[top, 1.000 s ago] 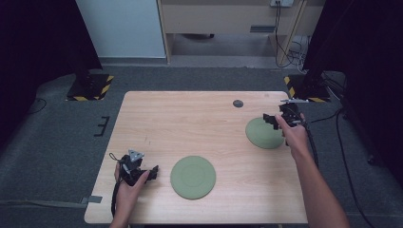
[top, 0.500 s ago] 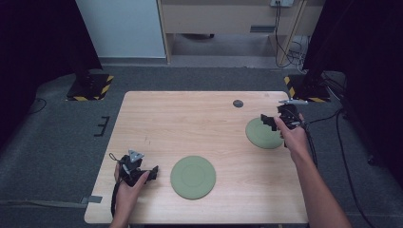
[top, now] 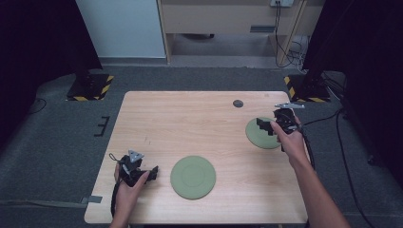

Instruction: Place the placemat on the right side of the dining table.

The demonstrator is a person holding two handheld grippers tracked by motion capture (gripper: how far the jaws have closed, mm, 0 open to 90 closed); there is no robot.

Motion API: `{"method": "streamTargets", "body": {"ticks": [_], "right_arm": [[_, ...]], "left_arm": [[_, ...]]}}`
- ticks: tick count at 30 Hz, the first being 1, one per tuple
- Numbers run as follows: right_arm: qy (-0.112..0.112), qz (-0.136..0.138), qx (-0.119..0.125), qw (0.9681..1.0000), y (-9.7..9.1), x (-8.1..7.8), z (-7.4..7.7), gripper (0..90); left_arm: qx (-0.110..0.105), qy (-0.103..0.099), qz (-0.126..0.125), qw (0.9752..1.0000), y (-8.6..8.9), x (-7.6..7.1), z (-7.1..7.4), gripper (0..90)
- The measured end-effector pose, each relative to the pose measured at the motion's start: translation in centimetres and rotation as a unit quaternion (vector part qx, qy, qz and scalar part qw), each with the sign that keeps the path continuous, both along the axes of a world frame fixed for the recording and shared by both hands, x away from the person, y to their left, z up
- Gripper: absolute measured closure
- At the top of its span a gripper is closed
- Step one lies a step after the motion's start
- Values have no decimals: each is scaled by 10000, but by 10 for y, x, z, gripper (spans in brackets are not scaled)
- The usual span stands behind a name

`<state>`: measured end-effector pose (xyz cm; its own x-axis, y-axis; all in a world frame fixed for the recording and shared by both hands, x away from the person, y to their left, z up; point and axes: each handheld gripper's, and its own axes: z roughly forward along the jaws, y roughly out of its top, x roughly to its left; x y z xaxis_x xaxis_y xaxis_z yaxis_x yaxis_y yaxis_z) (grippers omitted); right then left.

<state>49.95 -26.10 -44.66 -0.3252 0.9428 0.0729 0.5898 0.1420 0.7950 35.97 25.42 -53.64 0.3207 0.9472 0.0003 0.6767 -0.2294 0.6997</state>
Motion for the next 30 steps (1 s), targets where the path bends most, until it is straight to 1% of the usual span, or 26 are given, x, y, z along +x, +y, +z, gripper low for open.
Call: {"method": "streamTargets", "body": {"ticks": [1,2,3,4,8,9,10,11,12,13,14,15,16,17,19,20,21,24,26,27,28,29,30], "right_arm": [[0,0,0,10000,0,0,0,73],[61,75,-71,9999,4,-2,-1,71],[61,75,-71,9999,4,-2,-1,71],[105,140,-118,9998,7,-4,-1,69],[176,243,-130,9995,11,-8,0,66],[217,259,-121,9994,13,-9,1,66],[281,351,-155,9989,17,-12,1,66],[281,351,-155,9989,17,-12,1,66],[239,441,-101,9987,19,-17,1,66],[239,441,-101,9987,19,-17,1,66],[187,529,-31,9984,20,-22,1,66],[187,529,-31,9984,20,-22,1,66],[210,562,-79,9982,21,-28,-1,67],[210,562,-79,9982,21,-28,-1,67],[204,636,-147,9977,23,-33,-2,67],[201,677,-145,9974,24,-38,-4,67],[201,677,-145,9974,24,-38,-4,67],[195,747,-187,9968,26,-47,-7,72],[178,869,-273,9957,30,-56,-12,66],[178,869,-273,9957,30,-56,-12,66],[173,942,-290,9950,34,-63,-16,65],[173,942,-290,9950,34,-63,-16,65],[176,979,-343,9944,38,-69,-19,57]], "left_arm": [[0,0,0,10000,0,0,0,2],[3,-1,2,10000,0,0,0,2],[3,-1,2,10000,0,0,0,2],[1,-1,7,10000,0,0,0,2],[-1,2,15,10000,0,0,0,2],[-1,3,16,10000,0,-1,0,2],[-2,3,21,10000,0,-1,0,2],[-2,3,21,10000,0,-1,0,2],[-1,2,23,10000,0,-1,0,2],[-1,1,24,10000,0,-1,0,2],[0,1,26,10000,0,-1,0,2],[0,1,26,10000,0,-1,0,2],[-1,3,34,10000,0,-2,0,2],[-1,3,34,10000,0,-2,0,2],[-1,5,36,10000,0,-2,0,2],[0,4,37,10000,0,-2,0,2],[0,4,37,10000,0,-2,0,2],[2,6,41,10000,0,-2,0,2],[5,6,47,10000,0,-2,0,2],[4,6,49,10000,0,-3,0,2],[4,6,52,10000,0,-3,0,3],[4,6,52,10000,0,-3,0,2],[5,6,57,10000,0,-3,0,2]]}}
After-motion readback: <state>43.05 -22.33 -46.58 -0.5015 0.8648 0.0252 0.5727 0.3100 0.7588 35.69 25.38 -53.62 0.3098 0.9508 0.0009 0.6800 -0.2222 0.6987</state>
